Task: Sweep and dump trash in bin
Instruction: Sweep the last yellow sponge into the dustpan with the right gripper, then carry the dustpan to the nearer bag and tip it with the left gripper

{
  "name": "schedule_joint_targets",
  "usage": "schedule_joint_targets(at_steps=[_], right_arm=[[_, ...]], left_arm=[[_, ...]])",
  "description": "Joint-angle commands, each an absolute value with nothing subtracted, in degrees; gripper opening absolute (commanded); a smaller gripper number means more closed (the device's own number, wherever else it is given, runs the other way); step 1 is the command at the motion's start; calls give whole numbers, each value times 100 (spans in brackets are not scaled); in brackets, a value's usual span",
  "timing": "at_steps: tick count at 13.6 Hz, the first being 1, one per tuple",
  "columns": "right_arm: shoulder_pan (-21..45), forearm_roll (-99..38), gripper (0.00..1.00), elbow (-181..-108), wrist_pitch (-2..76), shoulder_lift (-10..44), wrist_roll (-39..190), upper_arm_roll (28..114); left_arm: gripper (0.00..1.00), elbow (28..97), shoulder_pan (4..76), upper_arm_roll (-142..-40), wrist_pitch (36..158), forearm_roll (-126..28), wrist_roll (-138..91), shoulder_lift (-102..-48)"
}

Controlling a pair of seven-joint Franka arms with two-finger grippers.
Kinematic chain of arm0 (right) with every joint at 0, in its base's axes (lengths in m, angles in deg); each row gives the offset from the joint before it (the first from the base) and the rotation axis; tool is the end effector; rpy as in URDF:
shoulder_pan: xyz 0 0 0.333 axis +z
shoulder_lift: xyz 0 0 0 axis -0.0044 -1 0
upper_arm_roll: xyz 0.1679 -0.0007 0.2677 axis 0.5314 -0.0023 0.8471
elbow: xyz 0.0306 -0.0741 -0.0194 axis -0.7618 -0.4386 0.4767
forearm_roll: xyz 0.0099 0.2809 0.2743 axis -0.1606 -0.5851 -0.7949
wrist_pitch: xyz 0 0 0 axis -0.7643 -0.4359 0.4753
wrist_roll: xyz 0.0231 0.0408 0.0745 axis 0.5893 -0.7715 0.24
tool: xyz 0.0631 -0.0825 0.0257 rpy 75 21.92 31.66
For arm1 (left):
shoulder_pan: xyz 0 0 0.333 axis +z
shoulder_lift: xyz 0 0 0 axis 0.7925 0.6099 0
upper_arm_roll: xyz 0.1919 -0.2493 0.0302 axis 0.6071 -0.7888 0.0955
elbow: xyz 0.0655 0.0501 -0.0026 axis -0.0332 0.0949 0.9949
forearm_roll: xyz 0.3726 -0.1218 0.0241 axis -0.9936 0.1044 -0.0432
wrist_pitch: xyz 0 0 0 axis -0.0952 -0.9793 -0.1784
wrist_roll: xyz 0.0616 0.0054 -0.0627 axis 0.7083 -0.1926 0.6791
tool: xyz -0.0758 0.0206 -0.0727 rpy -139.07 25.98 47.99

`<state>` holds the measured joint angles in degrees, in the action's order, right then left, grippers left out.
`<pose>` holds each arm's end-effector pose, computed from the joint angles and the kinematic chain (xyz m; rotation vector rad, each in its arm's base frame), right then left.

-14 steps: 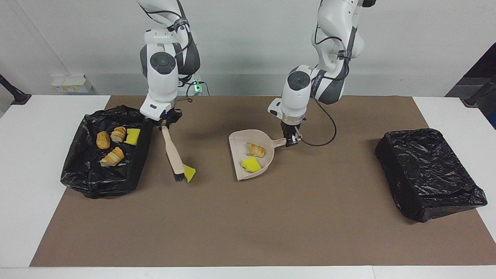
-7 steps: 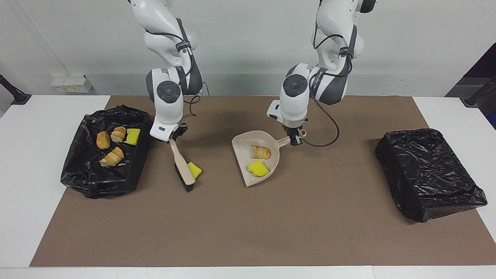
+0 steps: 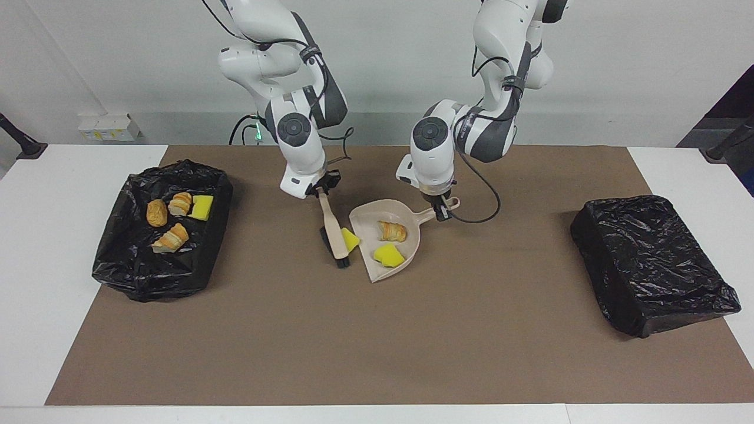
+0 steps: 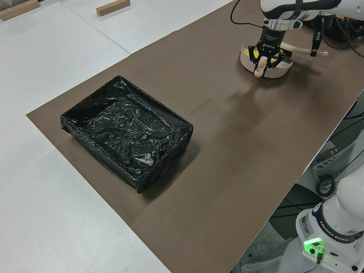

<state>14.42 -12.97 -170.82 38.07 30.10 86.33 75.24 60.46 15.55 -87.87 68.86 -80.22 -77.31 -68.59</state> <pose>0.4415 0.2247 0.3267 -2.9625 -0.3958 0.4132 0.4829 -0.3493 0.3522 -2.3726 1.8915 0.3419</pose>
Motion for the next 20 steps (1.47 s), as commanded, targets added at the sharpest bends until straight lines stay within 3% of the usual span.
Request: schedule_joint_targets(at_steps=[1,6,13,20], right_arm=[[1922,-2373,0,-17103,3908,3043,8875,7529],[1679,-2309,0,-17006,3119,3990,9498,7441],[1229,-1378,0,-16759,1361,5090,9737,7502],[1388,-1385,0,-17120,1060,5408,9851,7529]], left_arm=[[0,6005,1445,-8740,6996,-8153,-7673,-6712],[0,6189,1795,-8758,7725,-8092,-8093,-6729],[0,6250,2270,-8758,7884,-7520,-9026,-6887],[0,6339,2710,-8767,7761,-7441,-9729,-7186]])
